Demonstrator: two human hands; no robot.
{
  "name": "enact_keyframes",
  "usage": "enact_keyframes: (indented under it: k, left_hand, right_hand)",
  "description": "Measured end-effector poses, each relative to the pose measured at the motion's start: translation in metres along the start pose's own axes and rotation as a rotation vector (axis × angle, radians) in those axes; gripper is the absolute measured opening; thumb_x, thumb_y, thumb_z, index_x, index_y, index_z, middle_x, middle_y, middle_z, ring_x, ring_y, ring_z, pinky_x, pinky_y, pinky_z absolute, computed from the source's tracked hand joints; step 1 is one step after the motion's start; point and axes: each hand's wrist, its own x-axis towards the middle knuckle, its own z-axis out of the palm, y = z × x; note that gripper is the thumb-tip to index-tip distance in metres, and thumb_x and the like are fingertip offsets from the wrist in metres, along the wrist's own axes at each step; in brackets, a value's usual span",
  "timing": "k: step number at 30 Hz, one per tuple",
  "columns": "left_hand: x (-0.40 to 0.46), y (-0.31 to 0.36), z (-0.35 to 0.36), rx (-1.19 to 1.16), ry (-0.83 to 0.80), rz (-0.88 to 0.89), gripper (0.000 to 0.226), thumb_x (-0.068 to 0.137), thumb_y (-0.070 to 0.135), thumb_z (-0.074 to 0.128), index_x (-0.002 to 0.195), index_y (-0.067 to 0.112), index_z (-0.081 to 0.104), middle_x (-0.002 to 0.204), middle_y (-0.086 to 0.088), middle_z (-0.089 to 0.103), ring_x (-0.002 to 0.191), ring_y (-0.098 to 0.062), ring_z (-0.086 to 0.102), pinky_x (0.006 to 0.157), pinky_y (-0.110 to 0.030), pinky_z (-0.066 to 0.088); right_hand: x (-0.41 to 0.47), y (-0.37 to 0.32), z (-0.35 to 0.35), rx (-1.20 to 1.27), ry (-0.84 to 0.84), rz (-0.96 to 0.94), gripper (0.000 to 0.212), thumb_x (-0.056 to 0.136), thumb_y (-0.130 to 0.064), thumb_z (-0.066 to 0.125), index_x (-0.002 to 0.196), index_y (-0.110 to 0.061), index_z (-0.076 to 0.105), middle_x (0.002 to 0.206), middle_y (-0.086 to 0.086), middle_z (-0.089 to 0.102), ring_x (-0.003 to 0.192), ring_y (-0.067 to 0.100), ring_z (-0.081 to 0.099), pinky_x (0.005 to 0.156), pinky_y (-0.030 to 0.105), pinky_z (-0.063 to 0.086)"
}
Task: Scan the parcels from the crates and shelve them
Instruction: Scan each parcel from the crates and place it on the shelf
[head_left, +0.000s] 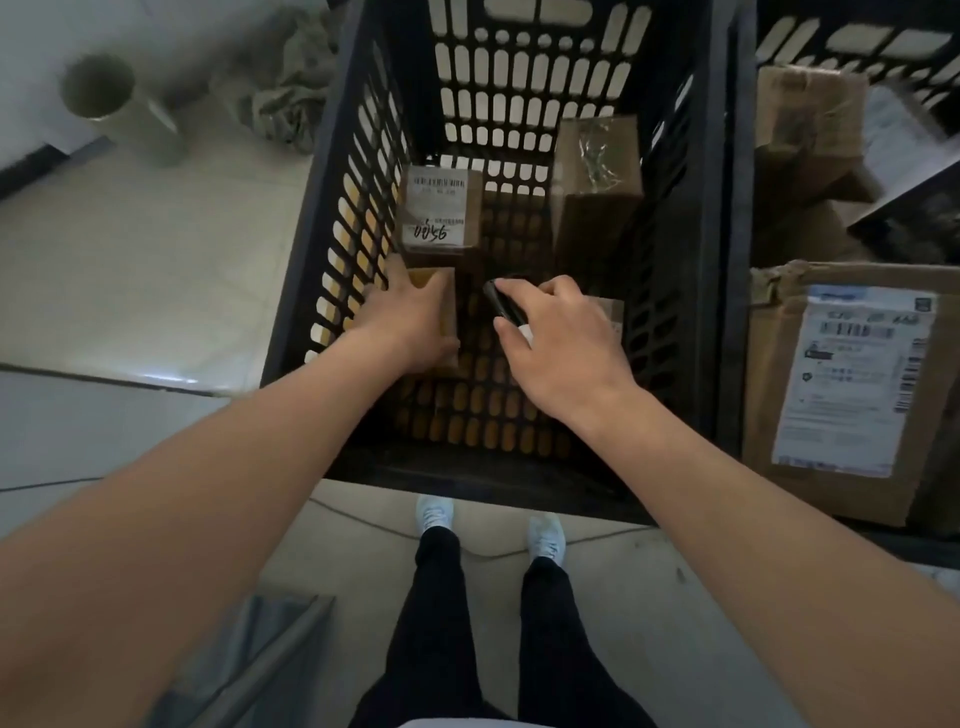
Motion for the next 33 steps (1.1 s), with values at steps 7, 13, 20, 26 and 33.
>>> enact_keyframes:
  k: [7,13,20,26,33]
  left_hand:
    - [0.007,0.01,0.008,-0.148,-0.003,-0.079,0.107,0.082,0.044,0.085,0.16,0.046,0.012,0.167,-0.018,-0.005,0.14,-0.052,0.041,0.11,-0.057,0.049]
    - [-0.002,0.006,-0.012,-0.424,-0.016,-0.047,0.099,0.076,0.044,0.084,0.153,0.062,0.025,0.153,-0.012,0.04,0.123,-0.034,0.056,0.093,-0.048,0.061]
    - [-0.042,0.004,-0.037,-0.784,-0.088,0.103,0.108,0.083,0.011,0.082,0.151,0.07,0.021,0.162,-0.009,0.035,0.12,-0.024,0.064,0.086,-0.039,0.064]
    - [-0.094,0.011,-0.062,-0.861,0.004,0.198,0.107,0.092,0.0,0.072,0.153,0.069,0.018,0.156,-0.003,0.036,0.123,-0.028,0.061,0.08,-0.04,0.066]
    - [-0.138,0.012,-0.08,-0.864,0.159,0.312,0.107,0.09,-0.006,0.071,0.15,0.07,0.025,0.157,-0.007,0.03,0.127,-0.036,0.055,0.085,-0.051,0.065]
  right_hand:
    - [-0.002,0.009,0.0,0.082,-0.021,0.064,0.048,0.111,-0.046,0.048,0.158,-0.041,0.043,0.149,0.007,0.05,0.133,0.036,0.053,0.104,0.054,0.054]
    - [-0.016,0.014,-0.008,0.211,-0.045,0.119,0.051,0.111,-0.048,0.044,0.161,-0.046,0.035,0.155,0.013,0.045,0.142,0.038,0.046,0.112,0.052,0.049]
    - [-0.038,0.016,-0.032,0.261,-0.067,0.053,0.052,0.11,-0.047,0.044,0.161,-0.045,0.037,0.152,0.007,0.058,0.145,0.033,0.046,0.12,0.055,0.041]
    - [-0.069,0.006,-0.06,0.25,-0.052,-0.071,0.05,0.11,-0.043,0.047,0.16,-0.04,0.041,0.146,-0.001,0.064,0.137,0.029,0.054,0.117,0.055,0.044]
    - [-0.098,-0.005,-0.09,0.229,-0.061,-0.198,0.048,0.11,-0.042,0.052,0.157,-0.038,0.047,0.131,-0.003,0.07,0.114,0.02,0.066,0.107,0.049,0.053]
